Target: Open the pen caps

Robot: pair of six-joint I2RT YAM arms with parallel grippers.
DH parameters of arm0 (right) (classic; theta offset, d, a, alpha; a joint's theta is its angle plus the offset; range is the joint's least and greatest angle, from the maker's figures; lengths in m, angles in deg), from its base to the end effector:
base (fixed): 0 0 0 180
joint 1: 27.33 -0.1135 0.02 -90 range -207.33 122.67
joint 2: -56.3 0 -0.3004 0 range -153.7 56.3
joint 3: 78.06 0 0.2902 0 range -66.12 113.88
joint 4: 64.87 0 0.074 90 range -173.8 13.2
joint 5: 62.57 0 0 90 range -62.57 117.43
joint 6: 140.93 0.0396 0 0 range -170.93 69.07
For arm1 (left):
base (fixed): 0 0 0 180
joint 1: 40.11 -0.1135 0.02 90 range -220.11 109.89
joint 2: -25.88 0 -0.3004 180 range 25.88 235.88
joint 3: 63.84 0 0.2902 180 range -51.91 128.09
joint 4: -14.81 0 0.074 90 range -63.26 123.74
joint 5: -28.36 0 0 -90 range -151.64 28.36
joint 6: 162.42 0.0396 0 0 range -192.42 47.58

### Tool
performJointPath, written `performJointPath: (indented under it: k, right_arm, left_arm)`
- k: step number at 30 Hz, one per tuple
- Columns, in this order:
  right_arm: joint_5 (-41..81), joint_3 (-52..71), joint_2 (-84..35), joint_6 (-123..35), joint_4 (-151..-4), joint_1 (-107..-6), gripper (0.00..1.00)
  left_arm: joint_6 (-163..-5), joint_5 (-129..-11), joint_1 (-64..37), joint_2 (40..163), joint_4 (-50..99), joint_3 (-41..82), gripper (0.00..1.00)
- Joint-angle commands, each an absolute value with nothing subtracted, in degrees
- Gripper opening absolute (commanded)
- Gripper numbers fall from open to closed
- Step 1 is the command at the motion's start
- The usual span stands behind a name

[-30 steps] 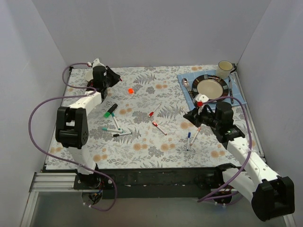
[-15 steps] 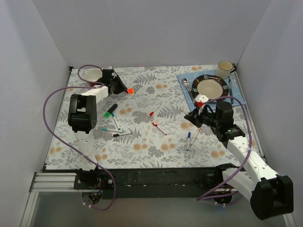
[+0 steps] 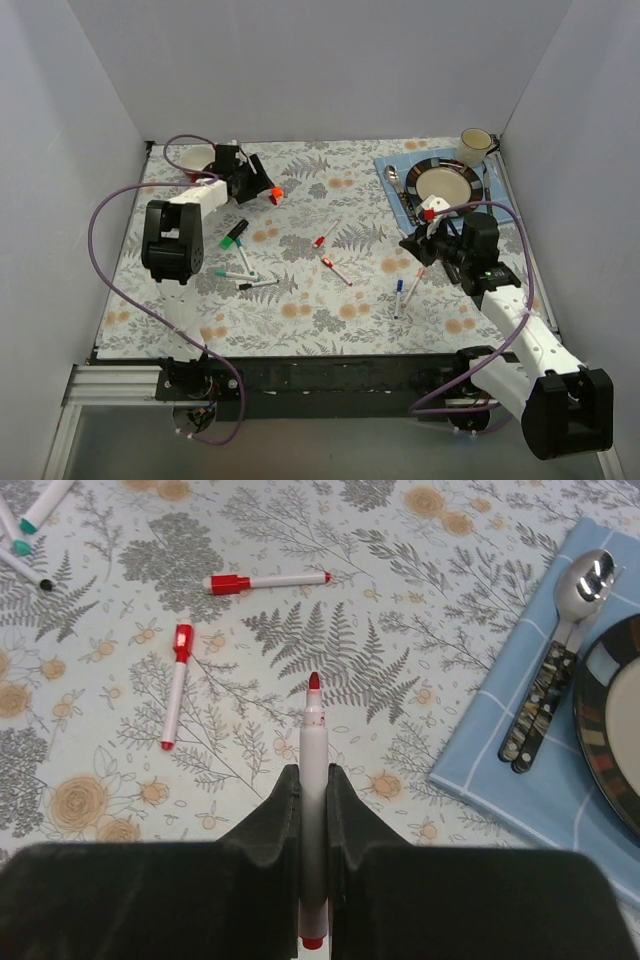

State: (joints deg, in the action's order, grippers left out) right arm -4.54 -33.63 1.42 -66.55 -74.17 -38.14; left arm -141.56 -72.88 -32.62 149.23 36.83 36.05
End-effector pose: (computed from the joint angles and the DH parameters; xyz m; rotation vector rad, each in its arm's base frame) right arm 0.2258 0.0645 0.2702 -0.7866 1.7174 0.4753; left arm 0.5249 -0.0768 0.1684 -1.2047 2.2171 -0.8345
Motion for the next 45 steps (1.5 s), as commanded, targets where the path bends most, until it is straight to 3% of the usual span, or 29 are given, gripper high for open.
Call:
performJointPath:
  k: [1,7,14,23,30,38,45]
  right_arm:
    - [0.17,-31.5,0.14,-67.98,-75.31,-35.95,0.01]
    - [8.25,-26.32,-8.03,-68.59,-85.4,-34.89,0.01]
    - [22.67,-27.36,-9.36,-70.61,-87.44,-34.19,0.01]
    - [21.45,-26.84,-14.36,-73.08,-90.69,-22.24,0.02]
    - [19.35,-24.99,-20.51,-73.78,-92.53,-17.23,0.13]
    - [18.2,-22.97,-24.65,-73.69,-93.59,-17.22,0.39]
    - [16.97,-22.88,-21.76,-73.78,-94.03,-17.22,0.42]
  left_arm:
    - [-138.96,-70.34,-31.94,132.01,35.8,32.48,0.68]
    - [-141.15,-72.96,-30.71,112.83,27.11,13.86,0.98]
    - [-139.4,-79.19,-30.88,94.8,28.22,-0.4,0.98]
    - [-134.74,-81.42,-30.0,79.32,29.11,-7.96,0.98]
    - [-133.68,-80.36,-29.92,74.92,29.99,-9.54,0.98]
    - [-133.06,-80.36,-29.65,73.69,30.34,-10.07,0.98]
    - [-135.08,-85.18,-29.65,75.44,28.07,-10.95,0.98]
